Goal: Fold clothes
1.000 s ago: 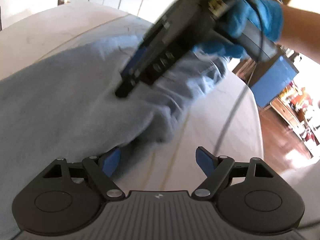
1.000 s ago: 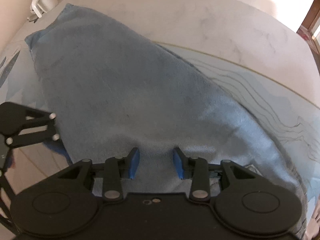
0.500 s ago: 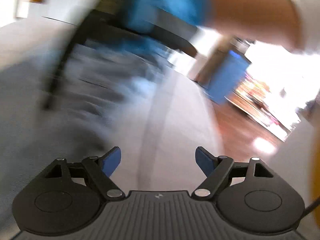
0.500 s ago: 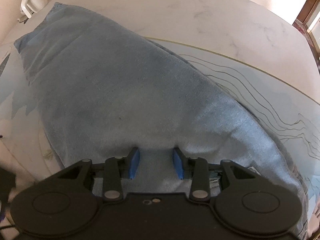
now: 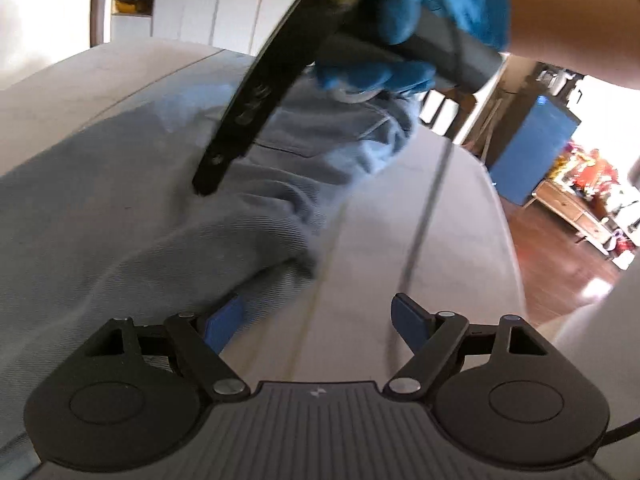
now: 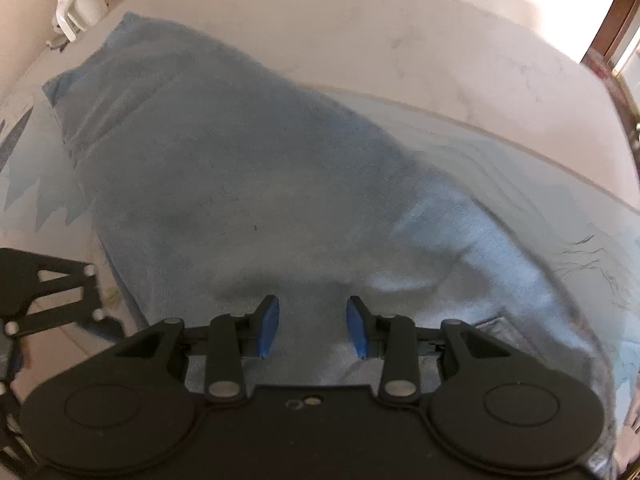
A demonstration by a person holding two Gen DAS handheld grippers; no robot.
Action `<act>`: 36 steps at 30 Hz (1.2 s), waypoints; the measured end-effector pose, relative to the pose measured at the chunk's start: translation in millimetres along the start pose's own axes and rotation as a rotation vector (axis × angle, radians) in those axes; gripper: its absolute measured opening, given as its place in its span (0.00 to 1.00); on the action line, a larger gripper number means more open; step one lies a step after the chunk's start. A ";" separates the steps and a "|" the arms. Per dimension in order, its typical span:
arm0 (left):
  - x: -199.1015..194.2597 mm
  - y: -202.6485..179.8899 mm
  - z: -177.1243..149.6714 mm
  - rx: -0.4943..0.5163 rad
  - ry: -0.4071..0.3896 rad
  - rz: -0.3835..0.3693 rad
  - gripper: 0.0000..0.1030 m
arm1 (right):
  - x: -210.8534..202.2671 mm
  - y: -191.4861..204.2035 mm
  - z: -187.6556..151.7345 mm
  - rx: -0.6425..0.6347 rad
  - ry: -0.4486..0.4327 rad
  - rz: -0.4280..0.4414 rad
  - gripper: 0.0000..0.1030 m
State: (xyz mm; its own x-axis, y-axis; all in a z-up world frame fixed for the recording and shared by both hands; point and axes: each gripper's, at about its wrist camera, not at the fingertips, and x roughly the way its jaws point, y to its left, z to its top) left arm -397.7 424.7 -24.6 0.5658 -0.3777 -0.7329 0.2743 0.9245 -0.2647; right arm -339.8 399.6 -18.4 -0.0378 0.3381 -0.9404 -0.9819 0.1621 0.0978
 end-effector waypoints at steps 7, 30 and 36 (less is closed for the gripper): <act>-5.9 5.4 -8.3 0.019 -0.007 0.055 0.81 | -53.7 55.9 -28.1 -0.250 -0.075 0.079 1.00; -2.8 15.1 -11.7 -0.043 -0.024 0.096 0.81 | 9.3 100.7 -19.1 -0.368 0.045 0.096 1.00; -0.4 13.9 -11.7 -0.046 -0.028 0.103 0.81 | 23.2 102.5 -14.9 -0.343 0.054 0.070 1.00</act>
State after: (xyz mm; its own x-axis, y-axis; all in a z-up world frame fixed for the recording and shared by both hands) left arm -403.2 438.4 -35.2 0.6111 -0.2810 -0.7400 0.1781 0.9597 -0.2173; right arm -444.0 410.3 -35.1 -0.1081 0.2865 -0.9520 -0.9814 -0.1836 0.0562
